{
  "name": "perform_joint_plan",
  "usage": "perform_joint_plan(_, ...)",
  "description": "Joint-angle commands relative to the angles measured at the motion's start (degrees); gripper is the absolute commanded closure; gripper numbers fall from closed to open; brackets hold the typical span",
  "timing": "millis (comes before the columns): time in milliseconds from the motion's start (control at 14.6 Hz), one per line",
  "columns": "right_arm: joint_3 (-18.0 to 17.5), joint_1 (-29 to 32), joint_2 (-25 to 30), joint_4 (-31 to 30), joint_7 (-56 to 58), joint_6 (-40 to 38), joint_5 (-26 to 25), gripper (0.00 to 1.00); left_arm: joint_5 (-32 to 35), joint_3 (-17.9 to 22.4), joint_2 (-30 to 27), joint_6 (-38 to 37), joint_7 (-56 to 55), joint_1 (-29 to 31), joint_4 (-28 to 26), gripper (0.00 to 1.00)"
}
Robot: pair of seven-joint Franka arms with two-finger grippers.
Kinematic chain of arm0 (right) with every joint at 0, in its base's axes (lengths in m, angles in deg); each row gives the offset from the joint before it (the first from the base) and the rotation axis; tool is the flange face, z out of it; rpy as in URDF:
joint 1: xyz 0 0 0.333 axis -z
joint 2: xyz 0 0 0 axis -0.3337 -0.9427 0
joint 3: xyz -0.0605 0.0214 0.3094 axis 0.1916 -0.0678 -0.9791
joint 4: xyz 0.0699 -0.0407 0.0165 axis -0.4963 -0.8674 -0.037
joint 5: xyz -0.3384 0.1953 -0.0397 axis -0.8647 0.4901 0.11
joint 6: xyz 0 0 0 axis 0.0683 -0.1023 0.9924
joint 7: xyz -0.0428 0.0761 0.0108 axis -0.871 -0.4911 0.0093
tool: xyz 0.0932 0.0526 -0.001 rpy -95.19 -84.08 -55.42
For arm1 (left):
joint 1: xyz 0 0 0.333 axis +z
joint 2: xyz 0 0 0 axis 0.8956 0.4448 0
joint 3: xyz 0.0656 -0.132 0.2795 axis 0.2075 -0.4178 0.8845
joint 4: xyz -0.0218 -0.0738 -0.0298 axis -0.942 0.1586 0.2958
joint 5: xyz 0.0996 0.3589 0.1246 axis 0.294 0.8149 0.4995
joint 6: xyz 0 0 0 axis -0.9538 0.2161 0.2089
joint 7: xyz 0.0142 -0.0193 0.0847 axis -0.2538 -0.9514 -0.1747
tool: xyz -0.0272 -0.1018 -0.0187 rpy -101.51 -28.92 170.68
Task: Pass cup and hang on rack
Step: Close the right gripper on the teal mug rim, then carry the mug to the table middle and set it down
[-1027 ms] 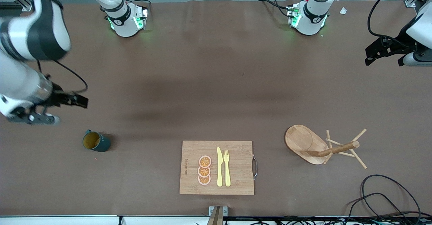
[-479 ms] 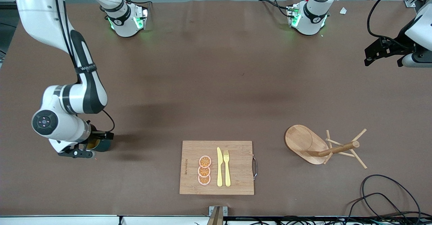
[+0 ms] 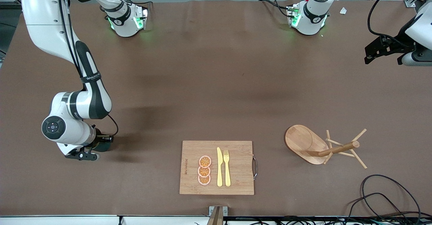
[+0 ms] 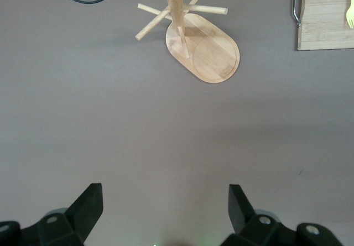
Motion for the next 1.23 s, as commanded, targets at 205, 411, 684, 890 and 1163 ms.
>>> perform_joint_plan(205, -0.26, 1.15, 0.45, 1.11, 6.4, -0.2, 0.09, 0.97, 1.1, -0.11, 1.31, -1.2, 0.44, 0.0, 1.6, 0.0)
perform_joint_plan(411, -0.61, -1.56, 0.8, 5.32, 6.15, -1.95, 1.06, 0.98, 1.8, -0.2, 1.84, -1.11, 0.18, -0.09, 1.6, 0.0)
perform_joint_plan(684, -0.61, -11.92, 0.81, 13.22, -2.61, -11.87, 7.55, 0.98, 1.8, -0.2, 1.84, -1.2, 0.18, 0.0, 1.68, 0.0)
perform_joint_plan(890, -0.61, -22.45, 0.11, 16.48, -14.27, -11.99, 12.56, 0.98, 1.8, -0.11, 1.84, -1.2, 0.09, 0.0, 1.6, 0.0)
perform_joint_plan(1163, -0.61, -36.34, -9.37, 26.75, -36.16, -7.96, 13.02, 0.98, 1.71, -0.11, 1.66, -1.28, -0.09, 0.17, 1.33, 0.0)
